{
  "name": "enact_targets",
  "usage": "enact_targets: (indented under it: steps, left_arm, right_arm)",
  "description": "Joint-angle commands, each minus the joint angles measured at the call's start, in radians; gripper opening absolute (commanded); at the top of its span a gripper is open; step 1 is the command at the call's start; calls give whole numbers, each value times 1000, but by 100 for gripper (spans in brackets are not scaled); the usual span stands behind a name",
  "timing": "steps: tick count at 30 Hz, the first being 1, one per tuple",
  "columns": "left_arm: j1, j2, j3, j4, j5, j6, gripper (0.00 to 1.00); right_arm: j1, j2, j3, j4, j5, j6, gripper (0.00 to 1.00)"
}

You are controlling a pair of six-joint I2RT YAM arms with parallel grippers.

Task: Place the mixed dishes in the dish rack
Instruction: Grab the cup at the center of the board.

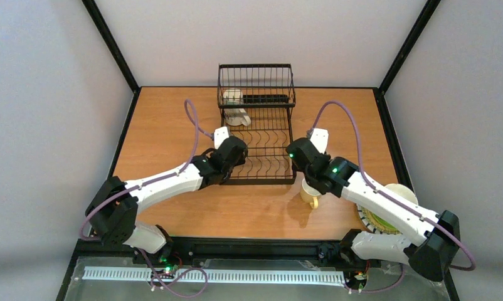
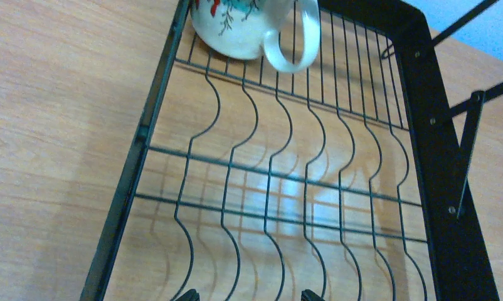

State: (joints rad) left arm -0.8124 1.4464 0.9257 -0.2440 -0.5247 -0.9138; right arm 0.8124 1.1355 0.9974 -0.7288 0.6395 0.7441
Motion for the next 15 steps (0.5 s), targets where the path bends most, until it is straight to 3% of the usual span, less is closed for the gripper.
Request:
enact_targets:
  steps: [1, 15]
  left_arm:
    - [-42, -37, -5, -94, 39, -35, 91]
    - [-153, -26, 33, -192, 59, -73, 91]
  right_arm:
    - [-5, 17, -54, -90, -35, 97, 92]
    - [-5, 6, -157, -95, -131, 180, 91]
